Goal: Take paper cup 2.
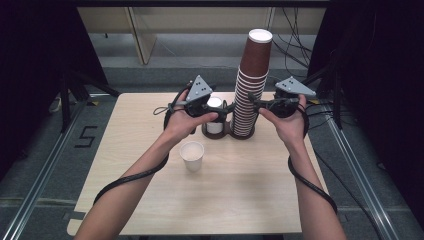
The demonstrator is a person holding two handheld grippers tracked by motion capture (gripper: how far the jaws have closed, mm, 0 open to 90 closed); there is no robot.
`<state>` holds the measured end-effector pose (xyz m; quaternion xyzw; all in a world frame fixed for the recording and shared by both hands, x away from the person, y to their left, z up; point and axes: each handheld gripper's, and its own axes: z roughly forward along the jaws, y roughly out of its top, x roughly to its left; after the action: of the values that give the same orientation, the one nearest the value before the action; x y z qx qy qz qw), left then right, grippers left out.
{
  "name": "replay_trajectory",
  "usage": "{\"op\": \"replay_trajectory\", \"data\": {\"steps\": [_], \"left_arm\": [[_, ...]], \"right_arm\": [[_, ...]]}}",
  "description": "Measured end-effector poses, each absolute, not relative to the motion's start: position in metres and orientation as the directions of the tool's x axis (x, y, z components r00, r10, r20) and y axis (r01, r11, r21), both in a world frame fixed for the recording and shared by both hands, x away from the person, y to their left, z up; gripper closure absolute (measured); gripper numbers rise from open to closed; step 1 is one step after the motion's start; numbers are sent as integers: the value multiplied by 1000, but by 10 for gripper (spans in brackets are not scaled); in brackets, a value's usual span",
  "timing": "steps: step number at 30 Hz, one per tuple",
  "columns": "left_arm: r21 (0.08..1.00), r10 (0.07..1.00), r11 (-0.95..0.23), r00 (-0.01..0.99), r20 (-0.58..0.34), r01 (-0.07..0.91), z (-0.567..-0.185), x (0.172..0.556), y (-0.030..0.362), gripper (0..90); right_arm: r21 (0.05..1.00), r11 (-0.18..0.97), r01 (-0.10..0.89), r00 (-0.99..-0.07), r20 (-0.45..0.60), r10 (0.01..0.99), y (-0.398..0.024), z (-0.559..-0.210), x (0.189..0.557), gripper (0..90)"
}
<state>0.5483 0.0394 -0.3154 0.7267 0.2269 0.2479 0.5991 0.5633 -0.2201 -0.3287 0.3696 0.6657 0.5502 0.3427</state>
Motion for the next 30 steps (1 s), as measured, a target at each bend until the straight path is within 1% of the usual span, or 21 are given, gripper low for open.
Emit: {"op": "replay_trajectory", "data": {"steps": [5, 6, 8, 10, 16, 18, 19, 21, 23, 30], "left_arm": [[986, 625, -164, 776, 86, 23, -303, 556, 32, 99], [987, 626, -161, 775, 84, 24, -301, 558, 31, 99], [988, 626, -152, 776, 79, 22, -296, 563, 28, 99], [990, 629, -136, 775, 65, 27, -291, 568, 26, 101], [992, 634, -129, 770, 69, 17, -276, 583, 15, 106], [993, 637, -114, 769, 59, 18, -271, 587, 10, 106], [993, 636, -114, 769, 60, 16, -270, 588, 9, 106], [994, 636, -105, 770, 53, 18, -269, 590, 8, 107], [995, 636, -98, 770, 50, 17, -269, 591, 7, 106], [995, 638, -100, 769, 45, 26, -284, 600, 9, 101]], "right_arm": [[985, 124, 122, -488, -49, 872, -219, -323, 574, 6], [985, 110, 136, -484, -31, 874, -219, -322, 574, 6], [986, 118, 115, -489, -47, 871, -220, -321, 578, 6], [985, 118, 124, -495, -41, 868, -221, -320, 579, 5], [984, 136, 113, -502, -61, 863, -221, -318, 582, 5], [985, 122, 118, -504, -46, 862, -220, -317, 582, 6], [986, 114, 120, -509, -38, 860, -219, -317, 583, 6], [986, 129, 102, -510, -60, 858, -221, -315, 584, 6], [988, 114, 106, -515, -44, 856, -222, -312, 583, 6], [993, 95, 69, -517, -46, 855, -234, -290, 582, 10]]}}
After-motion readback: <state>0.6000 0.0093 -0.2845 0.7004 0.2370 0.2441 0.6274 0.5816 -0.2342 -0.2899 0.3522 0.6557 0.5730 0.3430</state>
